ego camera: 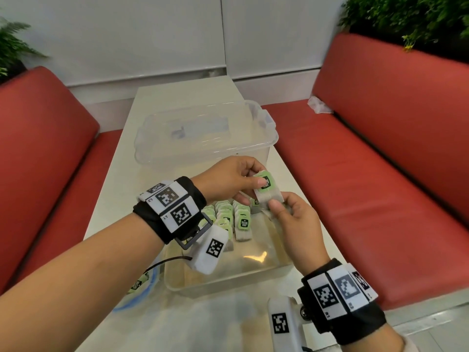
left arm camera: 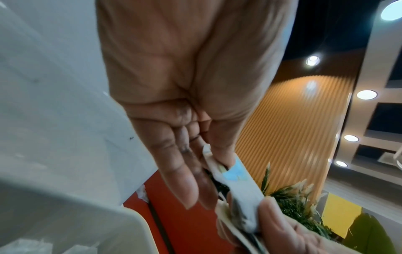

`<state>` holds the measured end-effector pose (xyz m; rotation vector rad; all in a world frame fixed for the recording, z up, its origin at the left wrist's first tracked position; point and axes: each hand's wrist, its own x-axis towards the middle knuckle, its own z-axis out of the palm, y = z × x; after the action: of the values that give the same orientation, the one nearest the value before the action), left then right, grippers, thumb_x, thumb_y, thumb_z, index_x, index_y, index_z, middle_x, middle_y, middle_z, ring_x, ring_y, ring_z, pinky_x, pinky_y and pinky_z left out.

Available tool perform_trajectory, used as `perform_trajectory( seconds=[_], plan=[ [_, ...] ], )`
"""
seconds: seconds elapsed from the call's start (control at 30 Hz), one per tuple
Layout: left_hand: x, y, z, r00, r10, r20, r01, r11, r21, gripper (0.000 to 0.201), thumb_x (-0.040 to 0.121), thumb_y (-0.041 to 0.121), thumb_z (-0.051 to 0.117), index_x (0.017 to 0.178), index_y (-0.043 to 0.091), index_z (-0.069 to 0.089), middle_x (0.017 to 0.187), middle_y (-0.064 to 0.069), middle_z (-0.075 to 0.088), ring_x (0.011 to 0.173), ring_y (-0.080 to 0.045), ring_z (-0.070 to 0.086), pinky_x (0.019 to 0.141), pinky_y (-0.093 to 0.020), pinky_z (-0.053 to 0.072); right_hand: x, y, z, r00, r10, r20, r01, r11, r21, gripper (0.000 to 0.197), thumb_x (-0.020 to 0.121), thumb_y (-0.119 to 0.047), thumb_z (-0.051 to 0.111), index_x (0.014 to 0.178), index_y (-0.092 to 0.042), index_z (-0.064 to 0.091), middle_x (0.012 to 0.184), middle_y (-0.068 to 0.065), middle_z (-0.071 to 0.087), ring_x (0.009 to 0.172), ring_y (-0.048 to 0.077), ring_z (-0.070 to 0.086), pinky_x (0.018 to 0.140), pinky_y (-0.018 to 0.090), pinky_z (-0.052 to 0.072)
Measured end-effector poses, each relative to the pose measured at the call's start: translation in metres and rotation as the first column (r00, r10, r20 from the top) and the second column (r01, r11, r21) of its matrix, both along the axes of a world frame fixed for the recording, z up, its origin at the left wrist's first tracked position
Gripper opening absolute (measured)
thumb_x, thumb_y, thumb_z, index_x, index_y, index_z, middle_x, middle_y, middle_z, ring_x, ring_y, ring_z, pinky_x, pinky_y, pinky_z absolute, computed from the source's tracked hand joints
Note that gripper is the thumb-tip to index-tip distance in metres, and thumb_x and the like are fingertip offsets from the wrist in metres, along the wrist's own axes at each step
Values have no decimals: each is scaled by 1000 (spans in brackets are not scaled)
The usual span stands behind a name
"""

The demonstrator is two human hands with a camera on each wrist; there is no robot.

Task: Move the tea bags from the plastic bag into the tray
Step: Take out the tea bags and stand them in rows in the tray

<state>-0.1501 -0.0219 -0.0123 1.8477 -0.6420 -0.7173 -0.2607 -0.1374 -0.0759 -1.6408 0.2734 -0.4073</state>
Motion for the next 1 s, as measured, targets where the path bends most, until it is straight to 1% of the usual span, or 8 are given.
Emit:
perform_trajectory(
  seconds=[0.1, 0.2, 0.33, 0.43, 0.5, 0.67, 0.9, 1.0],
  plan=[
    [4, -2, -3, 993, -40, -113, 40, 999, -6, 6, 91, 10, 56, 91, 16, 57, 78, 1, 66, 65, -9, 64, 59, -23, 56, -2, -7, -2, 1000, 20, -20, -20, 1000, -11, 13, 89, -11, 59, 86, -22, 65, 84, 4, 67, 75, 14, 60, 70, 27, 47],
    [11, -6, -8, 992, -7, -127, 11, 1000, 29, 5, 91, 12, 57, 90, 17, 56, 80, -1, 66, 68, -10, 65, 58, -23, 56, -2, -17, -8, 998, -32, -56, 27, 995, -99, 12, 88, -15, 62, 88, -27, 63, 97, 2, 68, 92, 18, 62, 85, 34, 48],
    [27, -19, -21, 990, 56, 128, -88, 963, 254, 3, 89, 16, 61, 88, 18, 58, 79, 1, 65, 70, -12, 64, 71, -35, 56, -4, -30, -16, 984, -153, -87, 144, 985, -100, 21, 91, -9, 54, 94, -29, 62, 109, 1, 64, 103, 14, 60, 97, 39, 46],
    [36, -31, -34, 912, -59, 406, -137, 889, 438, 6, 86, 23, 63, 89, 19, 66, 78, 10, 62, 79, -11, 60, 70, -25, 50, -3, -34, -22, 978, -187, -88, 184, 982, -45, 28, 90, -9, 52, 91, -36, 62, 112, 1, 64, 104, 15, 61, 98, 43, 48],
    [39, -38, -42, 857, -152, 493, -161, 829, 535, 13, 85, 28, 64, 93, 21, 70, 89, 8, 66, 88, -13, 60, 77, -25, 46, -4, -35, -23, 975, -202, -87, 199, 979, -46, 31, 90, -8, 53, 90, -38, 62, 112, 1, 64, 104, 14, 61, 97, 42, 48],
    [39, -57, -61, 759, -328, 562, -213, 691, 690, 12, 84, 30, 65, 92, 26, 72, 93, 3, 69, 88, -20, 62, 69, -28, 44, -4, -38, -21, 972, -217, -92, 207, 973, -102, 33, 89, -8, 54, 89, -40, 58, 109, 0, 65, 101, 18, 61, 96, 42, 47],
    [39, -69, -78, 707, -435, 558, -257, 576, 776, 16, 84, 19, 62, 96, 25, 71, 96, -3, 68, 88, -26, 62, 65, -27, 39, -3, -38, -21, 972, -204, -115, 191, 975, -118, 29, 89, -8, 54, 93, -36, 58, 107, -3, 66, 100, 16, 62, 96, 39, 47],
    [37, -70, -84, 646, -489, 586, -299, 544, 784, 18, 86, 19, 57, 98, 23, 70, 97, -5, 67, 86, -28, 62, 63, -28, 38, -2, -38, -20, 972, -200, -121, 185, 975, -126, 30, 89, -7, 54, 91, -37, 58, 105, -4, 66, 100, 16, 62, 97, 39, 46]
  ],
)
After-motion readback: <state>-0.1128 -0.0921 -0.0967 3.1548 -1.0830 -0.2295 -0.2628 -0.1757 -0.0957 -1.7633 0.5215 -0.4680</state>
